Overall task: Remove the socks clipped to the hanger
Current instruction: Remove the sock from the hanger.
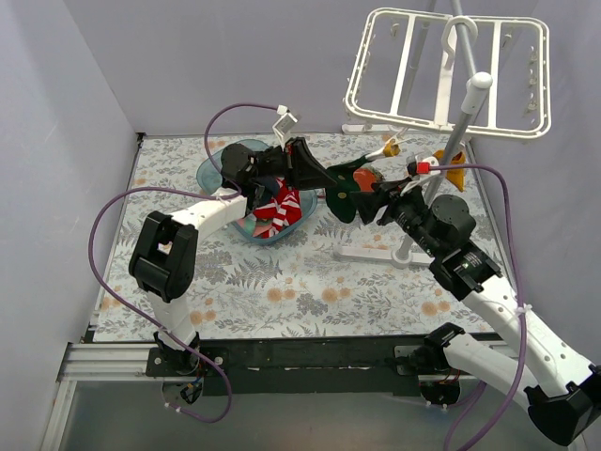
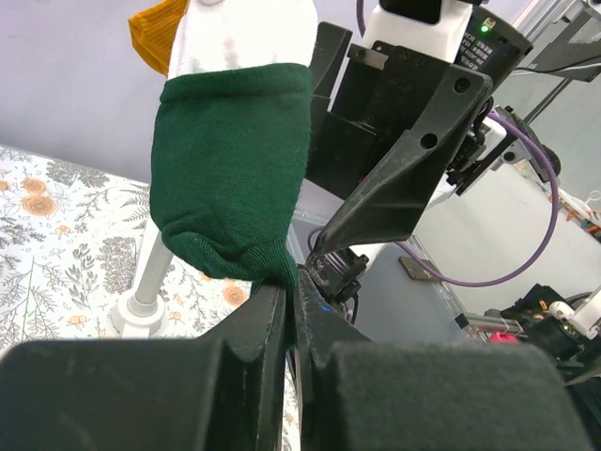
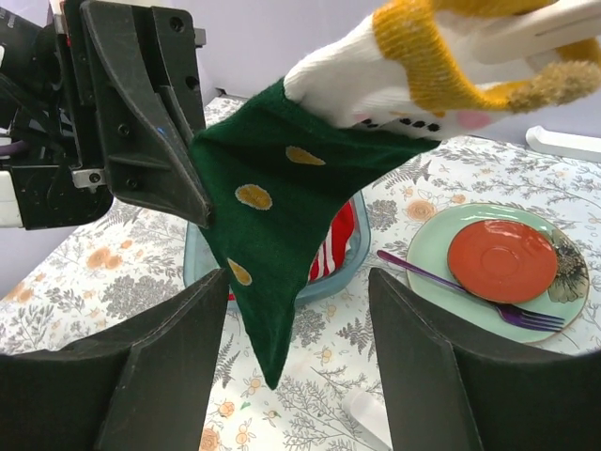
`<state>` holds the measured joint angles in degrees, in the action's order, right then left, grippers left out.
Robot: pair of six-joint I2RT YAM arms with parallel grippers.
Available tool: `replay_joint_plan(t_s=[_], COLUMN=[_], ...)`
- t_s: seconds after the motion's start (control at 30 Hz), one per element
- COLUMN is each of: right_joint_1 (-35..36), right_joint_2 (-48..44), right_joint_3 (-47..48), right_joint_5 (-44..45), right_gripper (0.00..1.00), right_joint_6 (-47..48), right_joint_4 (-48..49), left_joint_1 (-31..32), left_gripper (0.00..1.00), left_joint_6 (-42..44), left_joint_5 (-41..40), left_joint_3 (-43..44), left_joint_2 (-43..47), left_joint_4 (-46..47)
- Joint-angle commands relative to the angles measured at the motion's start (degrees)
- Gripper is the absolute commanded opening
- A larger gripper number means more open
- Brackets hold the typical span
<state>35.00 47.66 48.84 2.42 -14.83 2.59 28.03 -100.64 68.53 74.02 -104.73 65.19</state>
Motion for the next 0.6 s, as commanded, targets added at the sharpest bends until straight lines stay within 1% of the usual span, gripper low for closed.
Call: replay_joint_plan(t_s=[0.0,0.1,0.23,0.43,0.47,0.53,0.57], right_joint_1=[-0.46,-1.16,-1.52,-1.43,-1.43,-1.43,-1.43], right_joint_2=[0.59,1.12,1.91,1.21,1.21,1.21,1.03], right_joint_3=[-2.34,-3.93,-4.98,-6.91,-7.18,-7.7,-7.88], right_joint_5=[-2.06,-6.09,-8.13,-9.97,-10.41,-11.29,-11.38], right_gripper=[0.7,0.69,0.65,0.47,0.4,0.31,0.23], right_joint_6=[-2.74,-4.85,-6.78,-9.33,-9.77,-10.57,-11.09], right_joint_4=[7.59,9.53,11.73,15.33,16.47,17.27,17.45], left_joint_1=[-0.61,-0.7,-0.79,-0.79,-0.79,-0.79,-0.79], left_gripper=[0.0,0.0,0.0,0.0,0.0,0.0,0.0], left_joint_6=[-2.02,-2.63,-3.95,-5.18,-5.44,-6.49,-6.85], left_joint_5=[0.9,0.9,0.81,0.38,0.29,-0.24,-0.59], left_joint_3=[1.48,1.48,1.48,0.87,0.52,0.16,-0.01], left_joint_2=[0.49,0.4,0.4,0.31,0.31,0.14,0.05], left_joint_4=[3.63,4.15,5.74,7.23,7.58,8.81,9.08])
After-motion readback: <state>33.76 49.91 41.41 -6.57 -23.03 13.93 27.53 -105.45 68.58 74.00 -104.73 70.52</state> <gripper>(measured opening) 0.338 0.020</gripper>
